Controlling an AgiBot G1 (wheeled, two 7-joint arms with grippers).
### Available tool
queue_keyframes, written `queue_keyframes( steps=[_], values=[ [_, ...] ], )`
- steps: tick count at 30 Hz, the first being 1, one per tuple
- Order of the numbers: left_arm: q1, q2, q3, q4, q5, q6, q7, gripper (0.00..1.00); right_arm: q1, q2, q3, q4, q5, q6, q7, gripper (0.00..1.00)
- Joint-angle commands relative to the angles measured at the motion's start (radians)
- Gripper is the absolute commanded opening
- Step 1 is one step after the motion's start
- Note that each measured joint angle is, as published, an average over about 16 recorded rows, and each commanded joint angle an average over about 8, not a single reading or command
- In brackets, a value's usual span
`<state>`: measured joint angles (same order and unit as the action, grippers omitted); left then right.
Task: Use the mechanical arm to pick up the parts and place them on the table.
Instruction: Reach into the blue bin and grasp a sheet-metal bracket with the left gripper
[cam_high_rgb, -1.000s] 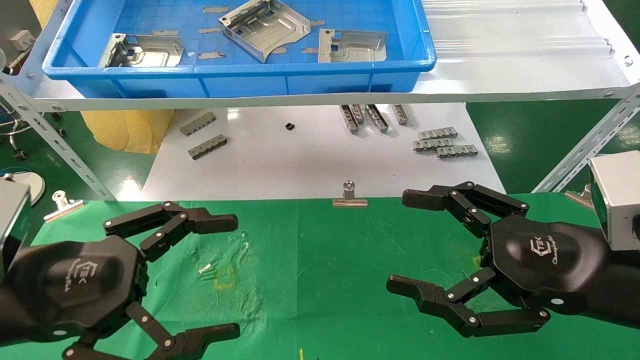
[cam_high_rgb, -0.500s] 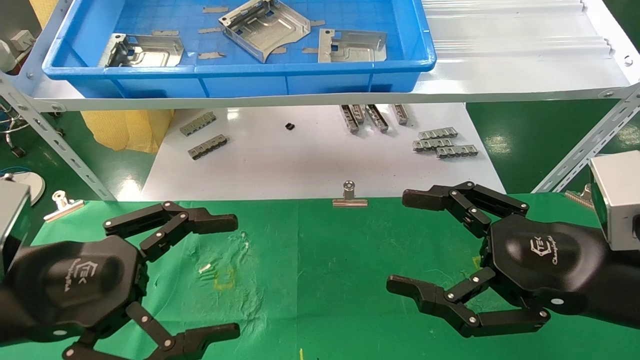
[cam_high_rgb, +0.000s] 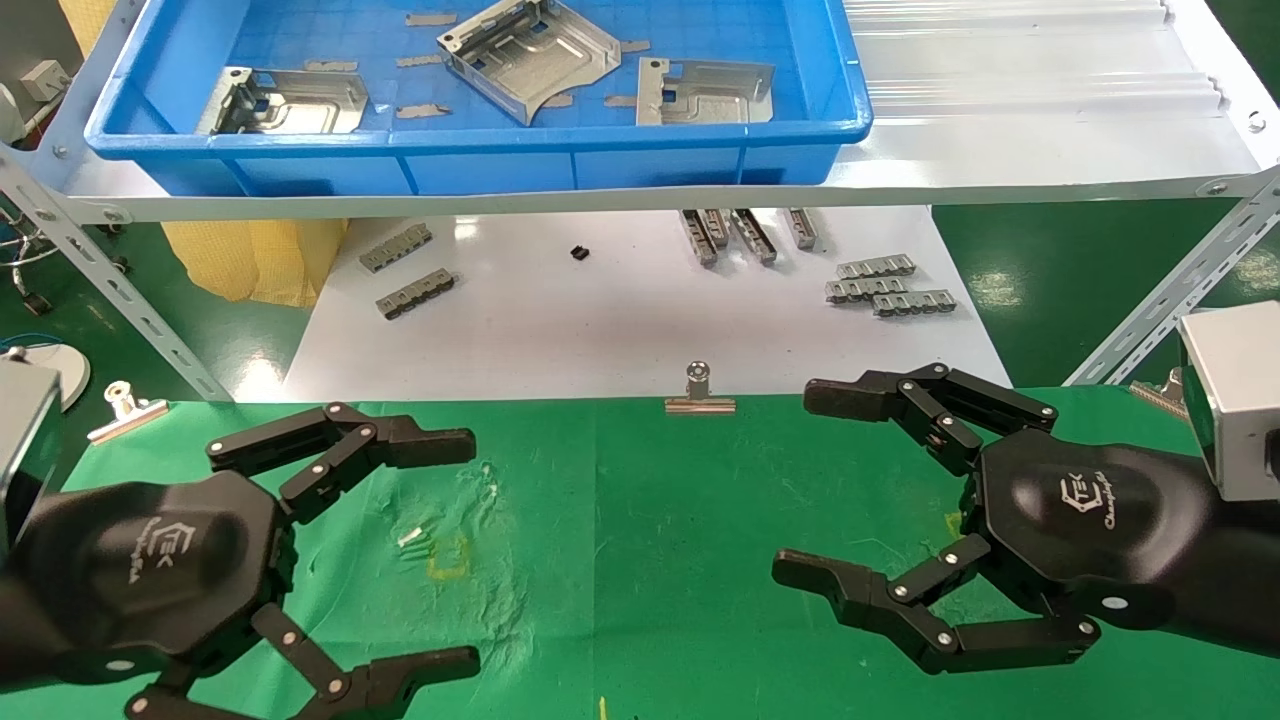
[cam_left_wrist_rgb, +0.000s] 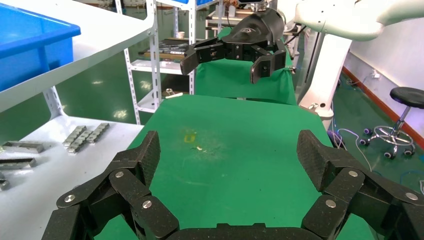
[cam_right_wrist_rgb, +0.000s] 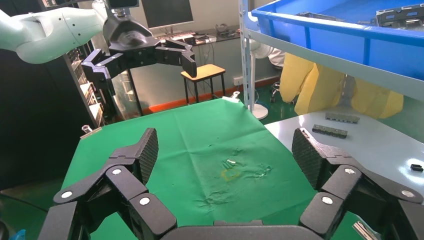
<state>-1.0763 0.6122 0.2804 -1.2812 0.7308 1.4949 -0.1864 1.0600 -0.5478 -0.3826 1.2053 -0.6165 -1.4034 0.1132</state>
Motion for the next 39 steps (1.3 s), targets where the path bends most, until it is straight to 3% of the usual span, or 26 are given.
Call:
queue_keyframes(
  steps=[1, 39],
  values=[
    [0.0, 0.0, 0.0, 0.0, 0.0, 0.0, 0.0, 1.0, 0.0, 0.0, 0.0, 0.0, 0.0, 0.0, 0.0, 0.0],
    [0.0, 0.0, 0.0, 0.0, 0.0, 0.0, 0.0, 1.0, 0.0, 0.0, 0.0, 0.0, 0.0, 0.0, 0.0, 0.0]
  ],
)
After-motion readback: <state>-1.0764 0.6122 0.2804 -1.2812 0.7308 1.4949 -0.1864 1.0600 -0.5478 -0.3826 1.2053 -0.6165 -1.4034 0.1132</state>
